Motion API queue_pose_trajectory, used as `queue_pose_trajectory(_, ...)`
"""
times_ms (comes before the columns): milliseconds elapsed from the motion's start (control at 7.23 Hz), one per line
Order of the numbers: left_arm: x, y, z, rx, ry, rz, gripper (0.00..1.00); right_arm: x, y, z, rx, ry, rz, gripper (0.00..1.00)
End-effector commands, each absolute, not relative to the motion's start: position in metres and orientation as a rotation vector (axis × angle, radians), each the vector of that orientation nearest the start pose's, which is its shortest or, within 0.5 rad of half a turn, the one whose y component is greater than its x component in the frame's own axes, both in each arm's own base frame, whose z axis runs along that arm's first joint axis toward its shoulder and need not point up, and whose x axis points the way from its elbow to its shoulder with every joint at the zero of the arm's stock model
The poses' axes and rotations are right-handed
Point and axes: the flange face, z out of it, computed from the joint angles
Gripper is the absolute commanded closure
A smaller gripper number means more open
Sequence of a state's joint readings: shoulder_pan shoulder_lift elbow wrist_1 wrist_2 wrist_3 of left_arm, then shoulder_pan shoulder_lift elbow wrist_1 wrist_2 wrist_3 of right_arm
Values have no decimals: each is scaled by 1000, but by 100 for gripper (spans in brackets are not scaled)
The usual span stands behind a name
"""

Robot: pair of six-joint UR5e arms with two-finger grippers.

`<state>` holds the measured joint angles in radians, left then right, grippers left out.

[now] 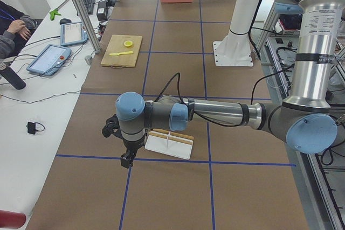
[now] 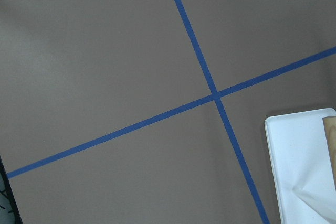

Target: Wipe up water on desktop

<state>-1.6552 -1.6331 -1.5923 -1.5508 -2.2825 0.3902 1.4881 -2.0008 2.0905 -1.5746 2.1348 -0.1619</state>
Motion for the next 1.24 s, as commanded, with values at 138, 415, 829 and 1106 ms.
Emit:
queue_pose_trajectory(138,-112,-514,623,227,679,316,2,57,-327,604,147,-606,-251,0)
queue_pose_trajectory(415,-112,-513,625,224,681,315,2,70,-389,565,210,-610,-208,0)
queue_pose_trajectory(829,-112,-511,633,204,684,305,2,83,-507,526,118,-638,-125,0)
queue_pose_trajectory(1106,-113,-499,655,157,695,282,2,84,-535,590,48,-637,-110,0)
